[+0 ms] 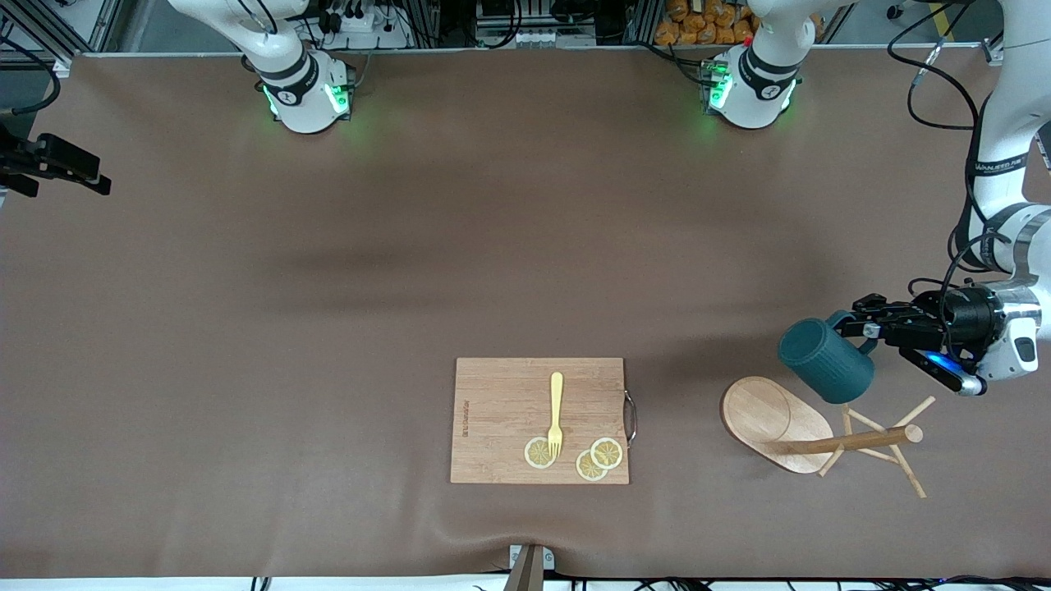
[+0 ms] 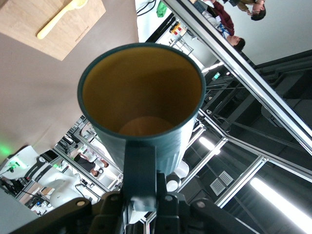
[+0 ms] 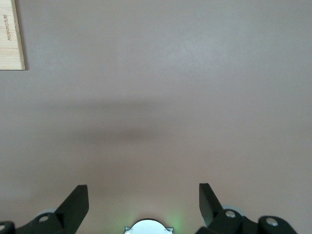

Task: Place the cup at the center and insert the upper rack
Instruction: 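Lower the mug handle onto a stand peg with the left gripper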

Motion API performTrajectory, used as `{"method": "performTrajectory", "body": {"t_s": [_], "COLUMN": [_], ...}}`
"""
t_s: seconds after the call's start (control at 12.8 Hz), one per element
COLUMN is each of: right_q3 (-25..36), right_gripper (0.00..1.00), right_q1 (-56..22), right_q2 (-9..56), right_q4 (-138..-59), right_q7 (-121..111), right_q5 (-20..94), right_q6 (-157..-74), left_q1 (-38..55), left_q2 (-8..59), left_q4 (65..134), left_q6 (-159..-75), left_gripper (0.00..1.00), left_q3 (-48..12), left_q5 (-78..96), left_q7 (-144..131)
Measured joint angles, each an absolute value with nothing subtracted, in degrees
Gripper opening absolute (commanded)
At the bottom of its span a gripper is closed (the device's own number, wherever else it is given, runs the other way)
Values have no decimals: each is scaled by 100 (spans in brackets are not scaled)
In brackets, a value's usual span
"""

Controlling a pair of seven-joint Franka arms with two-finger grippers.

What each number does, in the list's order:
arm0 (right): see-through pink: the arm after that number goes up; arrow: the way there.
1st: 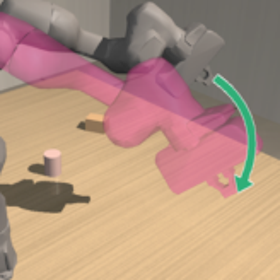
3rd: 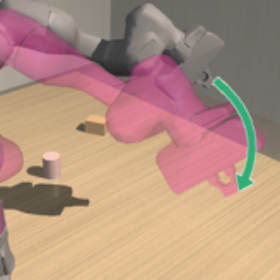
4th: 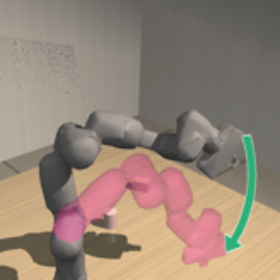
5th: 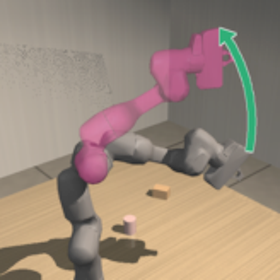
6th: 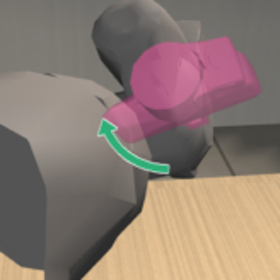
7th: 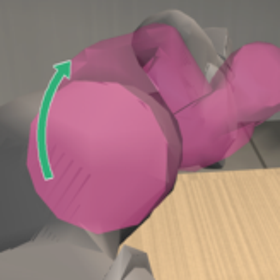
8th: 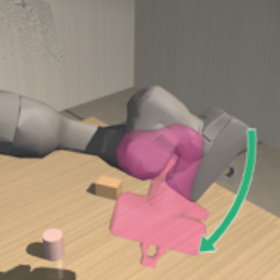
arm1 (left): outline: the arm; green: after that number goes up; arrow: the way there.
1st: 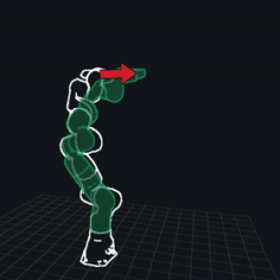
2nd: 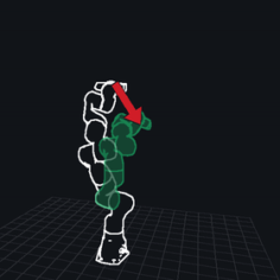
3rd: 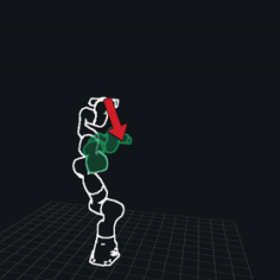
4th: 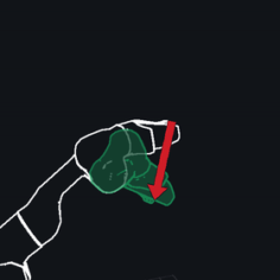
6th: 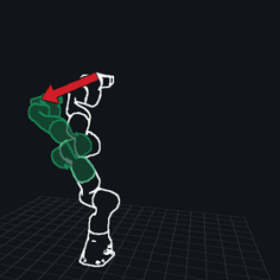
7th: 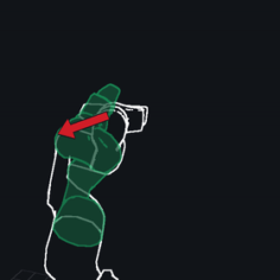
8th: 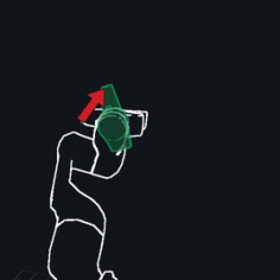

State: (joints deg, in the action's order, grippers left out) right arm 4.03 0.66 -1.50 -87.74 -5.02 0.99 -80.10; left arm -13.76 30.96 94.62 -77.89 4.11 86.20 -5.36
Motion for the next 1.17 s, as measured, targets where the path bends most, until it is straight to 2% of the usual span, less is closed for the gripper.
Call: {"method": "performTrajectory", "body": {"t_s": [0.39, 1.17], "right_q3": [394, 384], "right_gripper": [100, 100], "right_q1": [66, 62], "right_q2": [-149, -148], "right_q4": [-8774, -8774], "right_q7": [-502, -503], "right_q5": [98, 98], "right_q6": [-8010, -7973], "left_q1": [-1387, -1442], "left_q2": [3129, 3448], "left_q4": [9437, 9433], "left_q6": [-8198, -8281], "left_gripper": [0, 0], "left_q3": [415, 415], "left_q5": [8672, 8764], "left_q7": [-106, 735]}}
